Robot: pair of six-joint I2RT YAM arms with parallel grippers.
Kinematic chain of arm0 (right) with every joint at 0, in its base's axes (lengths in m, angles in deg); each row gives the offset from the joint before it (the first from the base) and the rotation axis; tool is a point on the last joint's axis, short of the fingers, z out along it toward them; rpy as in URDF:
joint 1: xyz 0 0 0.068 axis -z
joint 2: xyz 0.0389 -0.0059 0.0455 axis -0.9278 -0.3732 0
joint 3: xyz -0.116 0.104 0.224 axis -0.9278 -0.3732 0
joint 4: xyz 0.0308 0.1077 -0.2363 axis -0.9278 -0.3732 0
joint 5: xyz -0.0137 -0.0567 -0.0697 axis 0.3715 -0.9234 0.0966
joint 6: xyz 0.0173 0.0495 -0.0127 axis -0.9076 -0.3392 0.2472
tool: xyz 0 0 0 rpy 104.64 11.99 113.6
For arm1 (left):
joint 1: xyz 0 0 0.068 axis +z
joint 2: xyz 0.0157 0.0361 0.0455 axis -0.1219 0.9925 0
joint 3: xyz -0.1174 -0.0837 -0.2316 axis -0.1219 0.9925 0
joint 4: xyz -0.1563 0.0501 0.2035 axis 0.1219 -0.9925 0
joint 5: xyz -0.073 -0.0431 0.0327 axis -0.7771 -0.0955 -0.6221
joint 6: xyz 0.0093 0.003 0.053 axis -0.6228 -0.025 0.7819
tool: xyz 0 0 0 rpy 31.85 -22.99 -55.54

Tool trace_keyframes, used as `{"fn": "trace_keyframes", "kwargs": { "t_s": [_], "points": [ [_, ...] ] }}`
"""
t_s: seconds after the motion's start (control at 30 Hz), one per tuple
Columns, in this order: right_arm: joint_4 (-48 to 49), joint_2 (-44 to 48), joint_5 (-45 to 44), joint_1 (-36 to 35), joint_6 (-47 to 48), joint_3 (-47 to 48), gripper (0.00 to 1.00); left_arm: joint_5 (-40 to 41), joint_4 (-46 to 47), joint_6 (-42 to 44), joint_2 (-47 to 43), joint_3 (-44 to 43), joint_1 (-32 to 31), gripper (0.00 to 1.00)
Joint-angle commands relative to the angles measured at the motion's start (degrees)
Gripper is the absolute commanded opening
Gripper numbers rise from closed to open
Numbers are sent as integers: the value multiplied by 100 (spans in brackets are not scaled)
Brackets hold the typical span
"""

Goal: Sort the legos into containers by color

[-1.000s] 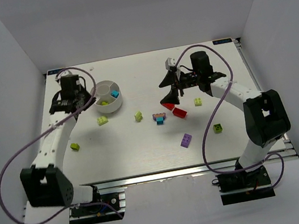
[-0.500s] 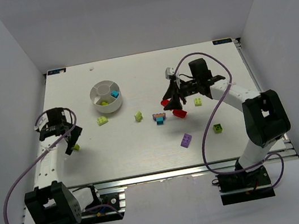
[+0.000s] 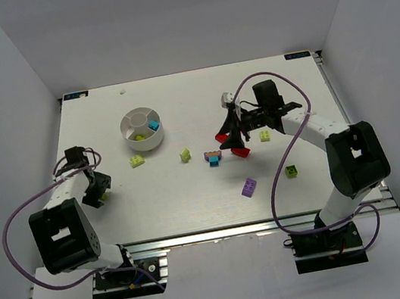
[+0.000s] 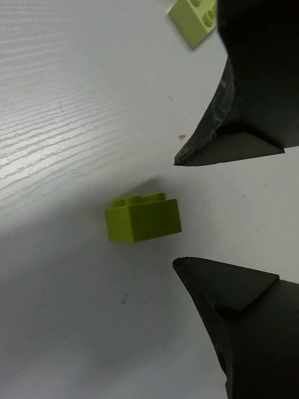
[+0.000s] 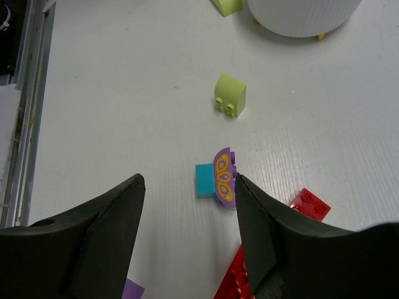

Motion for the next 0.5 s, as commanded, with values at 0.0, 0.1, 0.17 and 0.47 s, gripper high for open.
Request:
{"fn": "trace_keyframes", "kwargs": {
  "t_s": [0.0,0.1,0.17,0.47],
  "points": [
    [-37,223,3,-12,134,-1,65,112,312,116,128,-197,120,69],
    [-81,180,-14,-21,160,43,66,183,391,169,303,-233,173,65],
    [-116,153,-23,-21,187,78,66,253,461,204,356,-250,191,63],
    [-239,65,-41,-12,239,219,66,412,567,414,471,-338,208,44]
  ]
}}
